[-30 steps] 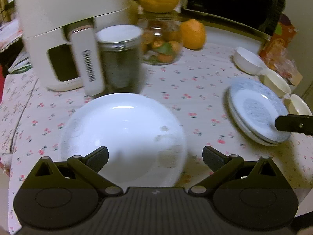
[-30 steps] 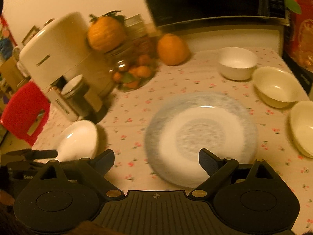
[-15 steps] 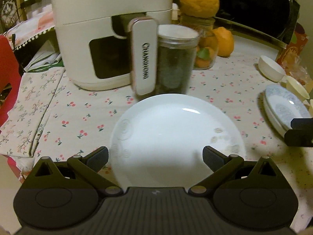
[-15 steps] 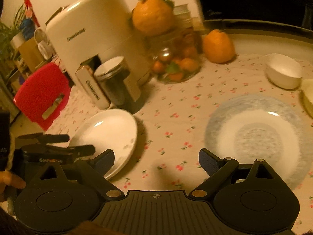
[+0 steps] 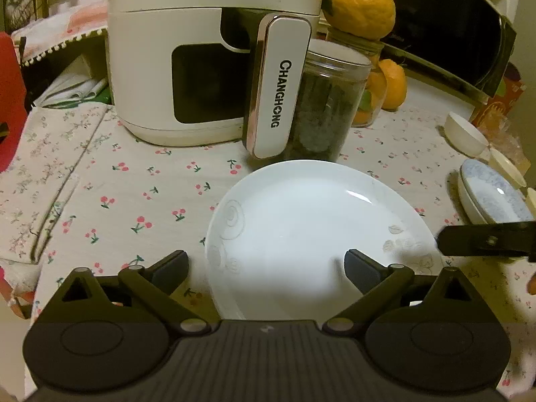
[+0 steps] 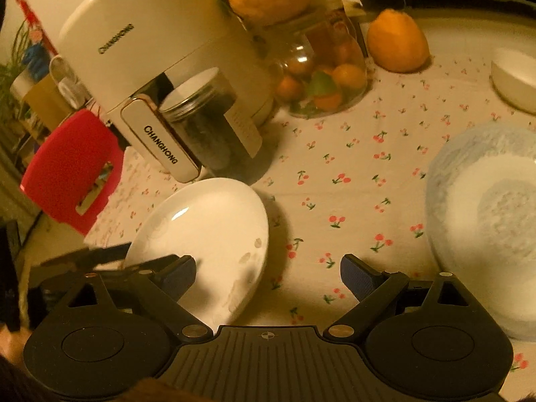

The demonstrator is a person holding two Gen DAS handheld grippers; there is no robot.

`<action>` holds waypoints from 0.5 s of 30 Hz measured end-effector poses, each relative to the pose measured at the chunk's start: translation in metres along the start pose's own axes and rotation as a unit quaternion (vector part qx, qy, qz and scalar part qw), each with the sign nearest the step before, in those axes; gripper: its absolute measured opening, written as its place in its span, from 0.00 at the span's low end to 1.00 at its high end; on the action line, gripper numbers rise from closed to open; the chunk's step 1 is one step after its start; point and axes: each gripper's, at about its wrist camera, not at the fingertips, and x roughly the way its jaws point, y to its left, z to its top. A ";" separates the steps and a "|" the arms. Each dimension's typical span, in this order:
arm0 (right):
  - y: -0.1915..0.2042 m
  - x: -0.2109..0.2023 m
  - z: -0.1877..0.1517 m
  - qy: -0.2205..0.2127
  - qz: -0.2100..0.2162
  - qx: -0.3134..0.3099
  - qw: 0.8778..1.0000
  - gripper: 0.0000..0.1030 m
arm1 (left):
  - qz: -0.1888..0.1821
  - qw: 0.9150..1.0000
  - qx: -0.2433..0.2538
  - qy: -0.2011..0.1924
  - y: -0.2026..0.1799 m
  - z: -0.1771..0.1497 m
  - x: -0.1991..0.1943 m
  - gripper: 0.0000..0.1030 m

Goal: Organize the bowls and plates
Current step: 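Move both grippers toward the plain white plate beside the air fryer, then close the right gripper on the white plate rim while the left gripper closes on it too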

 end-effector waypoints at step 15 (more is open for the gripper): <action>0.016 0.019 -0.002 0.001 0.005 0.001 1.000 0.90 | -0.002 1.000 0.022 0.004 0.000 -0.006 -0.001 0.73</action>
